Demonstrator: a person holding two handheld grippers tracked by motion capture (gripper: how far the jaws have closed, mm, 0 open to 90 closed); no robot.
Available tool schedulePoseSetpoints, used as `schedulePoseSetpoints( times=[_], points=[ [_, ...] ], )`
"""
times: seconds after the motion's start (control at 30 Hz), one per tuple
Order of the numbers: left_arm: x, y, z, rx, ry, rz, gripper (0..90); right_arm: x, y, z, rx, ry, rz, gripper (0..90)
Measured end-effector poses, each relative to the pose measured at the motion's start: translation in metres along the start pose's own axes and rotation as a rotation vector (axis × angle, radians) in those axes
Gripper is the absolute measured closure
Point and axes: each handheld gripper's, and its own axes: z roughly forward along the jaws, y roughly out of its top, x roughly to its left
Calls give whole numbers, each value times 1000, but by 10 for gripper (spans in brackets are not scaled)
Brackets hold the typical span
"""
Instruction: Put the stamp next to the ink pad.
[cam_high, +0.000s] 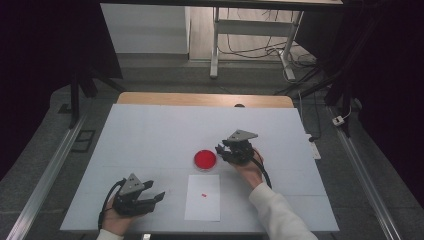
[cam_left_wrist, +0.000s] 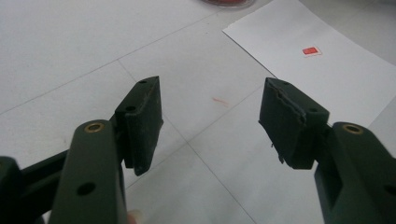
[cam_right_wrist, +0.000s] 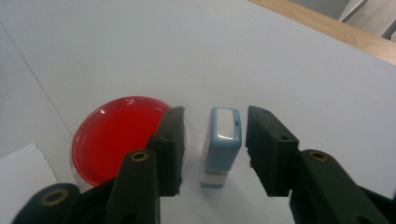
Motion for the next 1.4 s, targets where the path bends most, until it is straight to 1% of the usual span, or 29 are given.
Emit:
schedulePoseSetpoints(
  times=[0.13,0.23,0.53,0.73,0.9,0.97,1.03,1.27,1.4],
  points=[
    [0,0,0,-2,0,-3,389,0,0,-2,-20,6,8,481],
    [1,0,-1,-5,2,-5,389,1,0,-5,-23,7,2,463],
    [0,0,0,-1,3,0,384,5,1,-16,-47,13,-16,438],
    [1,0,0,-4,7,0,384,9,-1,-28,-55,12,-30,429],
    [3,0,0,-9,12,-3,384,11,-13,-42,-38,11,-53,428],
    [3,0,-1,-11,13,-2,384,11,-18,-48,-44,14,-48,430],
    [4,-1,-1,-13,13,-5,384,11,-23,-54,-39,19,-46,430],
    [5,-1,-1,-12,7,-1,374,14,-43,-75,-41,26,-65,436],
    [6,-1,-1,-10,6,-1,365,14,-55,-89,-44,32,-62,436]
  ],
)
